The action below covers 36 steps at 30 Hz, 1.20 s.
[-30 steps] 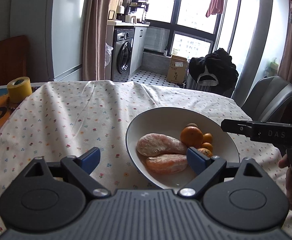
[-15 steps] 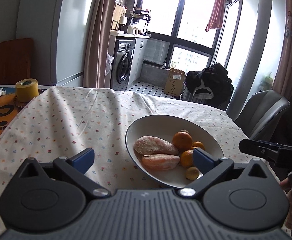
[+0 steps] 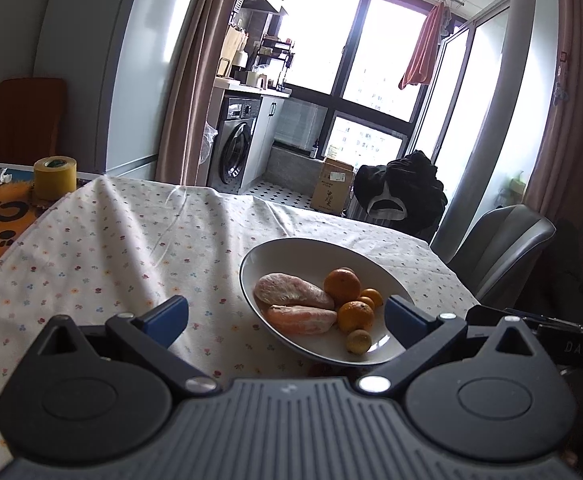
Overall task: Organize fruits
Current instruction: 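Move both grippers back toward the dark red lychees on the tablecloth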
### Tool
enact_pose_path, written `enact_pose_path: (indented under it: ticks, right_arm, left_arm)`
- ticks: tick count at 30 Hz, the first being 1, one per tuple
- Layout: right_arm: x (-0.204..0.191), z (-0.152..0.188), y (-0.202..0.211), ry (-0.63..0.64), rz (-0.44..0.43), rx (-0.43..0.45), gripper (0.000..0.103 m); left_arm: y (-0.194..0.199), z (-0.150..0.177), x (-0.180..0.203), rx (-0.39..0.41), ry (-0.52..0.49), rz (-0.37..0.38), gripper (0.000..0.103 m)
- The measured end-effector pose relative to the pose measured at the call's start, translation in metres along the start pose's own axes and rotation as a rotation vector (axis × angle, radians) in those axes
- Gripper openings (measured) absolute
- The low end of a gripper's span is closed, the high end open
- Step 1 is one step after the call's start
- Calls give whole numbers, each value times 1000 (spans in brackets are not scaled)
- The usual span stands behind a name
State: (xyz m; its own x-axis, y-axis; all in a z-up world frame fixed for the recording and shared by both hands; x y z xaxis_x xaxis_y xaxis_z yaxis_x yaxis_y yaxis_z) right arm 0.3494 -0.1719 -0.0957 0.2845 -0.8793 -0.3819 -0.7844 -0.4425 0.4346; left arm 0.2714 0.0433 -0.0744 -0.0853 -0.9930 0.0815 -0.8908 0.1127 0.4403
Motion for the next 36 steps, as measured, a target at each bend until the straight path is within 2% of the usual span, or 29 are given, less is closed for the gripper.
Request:
enact_pose_path:
  ticks: [4,8,17,25,30,36]
  right_arm:
    - [-7,6,6,29,2,4,103]
    - [-12,11,13,38,-6,12,103]
    - [-22,28,20,28,-34,-28,103]
    - [-21,45,19,34,-21,-65,103]
    - [-19,50,19,29,-8,-59,101]
    - [-18,61,13,27,0,-101,97]
  left_arm:
    - [6,4,0,12,13,4,103]
    - [11,8,2,10,-17,-4,103]
    - [19,25,5,-37,-66,29,103]
    - [12,37,9,-90,-94,48,103]
    - [7,45,10,-119,-113,52,103]
    - [3,49,13,-122,-126,70,102]
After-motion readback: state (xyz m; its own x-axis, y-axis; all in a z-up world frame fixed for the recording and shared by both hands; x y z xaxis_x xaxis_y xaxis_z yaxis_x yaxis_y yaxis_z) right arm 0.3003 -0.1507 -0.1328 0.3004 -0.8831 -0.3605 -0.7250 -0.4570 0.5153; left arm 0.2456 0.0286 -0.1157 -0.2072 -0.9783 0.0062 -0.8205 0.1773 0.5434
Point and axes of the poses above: each gripper's, at about its wrist camera, not at the fingertips, and y roughly against the way its jaws point, x to its right, z to its underside, the point moved 9 cm from there along -y, roughly the way its jaws point, and after that the axes turned 11 degrees about -y, right-handed, at the moved point
